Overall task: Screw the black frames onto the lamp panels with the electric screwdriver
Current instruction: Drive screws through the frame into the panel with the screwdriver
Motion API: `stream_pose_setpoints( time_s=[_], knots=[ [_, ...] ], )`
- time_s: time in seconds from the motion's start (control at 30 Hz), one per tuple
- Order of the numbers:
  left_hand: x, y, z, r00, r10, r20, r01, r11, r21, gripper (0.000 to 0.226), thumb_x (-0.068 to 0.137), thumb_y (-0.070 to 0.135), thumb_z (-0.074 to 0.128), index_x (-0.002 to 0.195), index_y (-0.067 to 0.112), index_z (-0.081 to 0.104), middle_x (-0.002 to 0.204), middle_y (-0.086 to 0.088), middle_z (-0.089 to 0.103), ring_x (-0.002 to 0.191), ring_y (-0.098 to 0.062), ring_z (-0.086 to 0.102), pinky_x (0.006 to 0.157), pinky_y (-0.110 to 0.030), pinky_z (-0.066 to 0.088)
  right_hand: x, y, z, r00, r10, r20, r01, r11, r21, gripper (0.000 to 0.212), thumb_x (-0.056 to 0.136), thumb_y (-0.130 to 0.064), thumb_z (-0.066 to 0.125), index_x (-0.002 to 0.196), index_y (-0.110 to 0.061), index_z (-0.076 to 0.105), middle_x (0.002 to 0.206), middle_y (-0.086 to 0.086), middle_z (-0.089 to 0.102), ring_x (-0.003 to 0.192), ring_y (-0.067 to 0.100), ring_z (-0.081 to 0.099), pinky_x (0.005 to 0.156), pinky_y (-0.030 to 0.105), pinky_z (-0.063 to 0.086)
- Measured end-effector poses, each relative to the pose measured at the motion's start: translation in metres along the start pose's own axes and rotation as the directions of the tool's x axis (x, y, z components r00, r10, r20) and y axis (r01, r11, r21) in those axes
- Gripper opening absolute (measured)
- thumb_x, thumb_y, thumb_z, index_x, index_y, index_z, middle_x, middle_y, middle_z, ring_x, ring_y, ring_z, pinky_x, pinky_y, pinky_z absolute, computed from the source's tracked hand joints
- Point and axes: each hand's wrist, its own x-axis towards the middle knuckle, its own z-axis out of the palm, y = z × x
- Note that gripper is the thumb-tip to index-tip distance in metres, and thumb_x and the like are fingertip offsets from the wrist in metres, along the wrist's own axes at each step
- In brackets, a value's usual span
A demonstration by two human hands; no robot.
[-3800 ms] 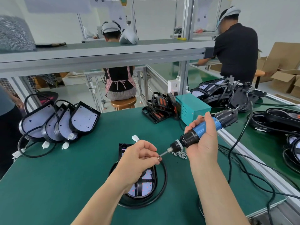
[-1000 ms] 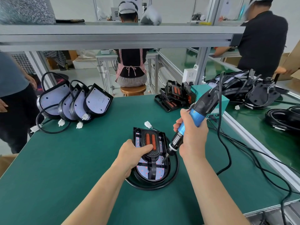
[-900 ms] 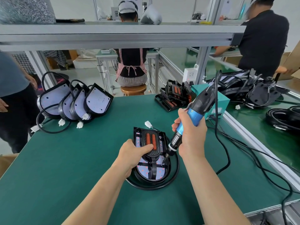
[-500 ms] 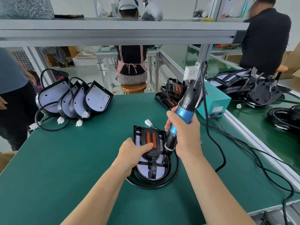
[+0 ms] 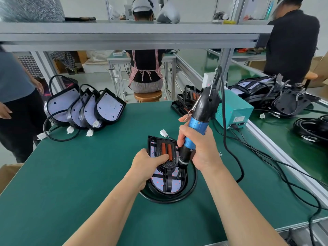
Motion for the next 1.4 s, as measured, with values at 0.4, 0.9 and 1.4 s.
stream_pose_setpoints(
  time_s=[0.4, 0.9, 1.4],
  knots=[
    [-0.002, 0.003, -0.003, 0.999, -0.02, 0.028, 0.02, 1.0, 0.025, 0.048, 0.073, 0.029, 0.087, 0.11, 0.007, 0.066, 0.103, -0.009, 0.076, 0.097, -0.03, 0.072, 0.096, -0.051, 0.054, 0.017, -0.014, -0.018, 0.995, 0.02, -0.098, 0.003, 0.973, 0.23, 0.013, 0.079, -0.012, 0.068, 0.091, -0.017, 0.067, 0.064, 0.006, 0.051, 0.052, 0.02, 0.048, 0.055, 0.029, 0.045],
    [-0.004, 0.021, 0.005, 0.932, 0.195, -0.306, -0.035, 0.888, 0.458, 0.078, 0.077, 0.072, 0.064, 0.122, 0.01, 0.056, 0.124, -0.005, 0.054, 0.115, -0.027, 0.052, 0.1, -0.041, 0.043, -0.003, -0.001, -0.127, 0.753, 0.358, -0.552, 0.268, 0.598, 0.755, 0.042, 0.089, -0.041, 0.075, 0.11, -0.01, 0.056, 0.088, 0.004, 0.062, 0.068, 0.014, 0.062, 0.064, 0.023, 0.055],
    [0.05, 0.069, 0.113, 0.832, 0.35, 0.431, -0.467, 0.023, 0.884, 0.015, 0.093, 0.031, 0.06, 0.103, 0.034, 0.071, 0.111, 0.009, 0.069, 0.112, -0.022, 0.049, 0.093, -0.036, 0.032, -0.005, 0.019, -0.156, 0.735, 0.382, -0.56, 0.054, 0.791, 0.609, 0.047, 0.089, -0.055, 0.066, 0.103, -0.01, 0.064, 0.067, -0.001, 0.057, 0.05, 0.011, 0.053, 0.048, 0.021, 0.046]
  ],
)
